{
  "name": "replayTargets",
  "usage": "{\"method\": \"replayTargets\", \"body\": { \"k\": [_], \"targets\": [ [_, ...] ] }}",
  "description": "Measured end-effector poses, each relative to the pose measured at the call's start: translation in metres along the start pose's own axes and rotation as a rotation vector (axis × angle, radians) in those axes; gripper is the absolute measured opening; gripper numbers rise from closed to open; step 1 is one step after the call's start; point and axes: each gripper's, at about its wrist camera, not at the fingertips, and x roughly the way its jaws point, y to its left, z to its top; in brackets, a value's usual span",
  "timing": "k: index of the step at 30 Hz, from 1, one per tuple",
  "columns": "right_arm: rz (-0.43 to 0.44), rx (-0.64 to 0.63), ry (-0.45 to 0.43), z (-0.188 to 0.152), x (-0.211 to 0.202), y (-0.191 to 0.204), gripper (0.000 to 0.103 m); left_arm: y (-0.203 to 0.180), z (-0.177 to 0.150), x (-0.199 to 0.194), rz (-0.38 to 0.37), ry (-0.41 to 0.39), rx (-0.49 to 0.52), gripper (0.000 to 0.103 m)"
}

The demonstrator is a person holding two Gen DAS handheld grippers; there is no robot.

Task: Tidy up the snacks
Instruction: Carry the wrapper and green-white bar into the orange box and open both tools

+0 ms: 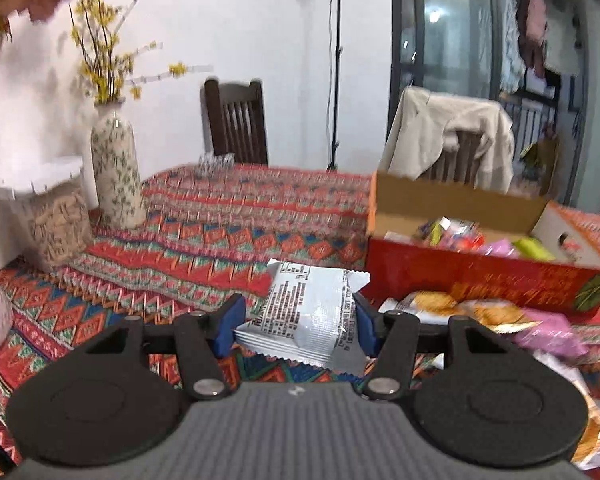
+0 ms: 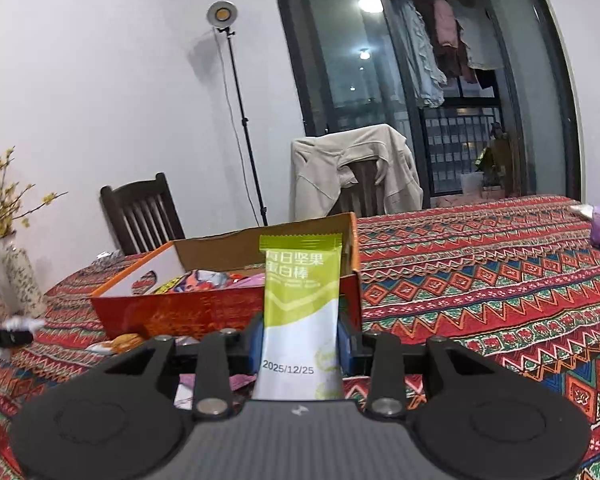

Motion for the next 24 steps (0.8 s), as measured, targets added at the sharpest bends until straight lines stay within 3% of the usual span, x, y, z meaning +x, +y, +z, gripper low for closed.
{"method": "replayTargets", "body": {
  "k": [5, 12, 24],
  "targets": [
    [0.012, -0.025, -0.007, 0.008, -0.006, 0.019, 0.035, -0.015, 0.01, -0.023, -0.069, -0.075, 0.017, 0.058],
    [0.027, -0.064, -0.03, 0.032, -0.01, 0.042, 0.035, -0.041, 0.037, -0.036, -0.108, -0.142, 0.044, 0.058],
    [0.016, -0.09, -0.041, 0.07, 0.023, 0.057, 0.035, -0.086, 0.075, -0.01, -0.177, -0.176, 0.077, 0.058]
  ]
}}
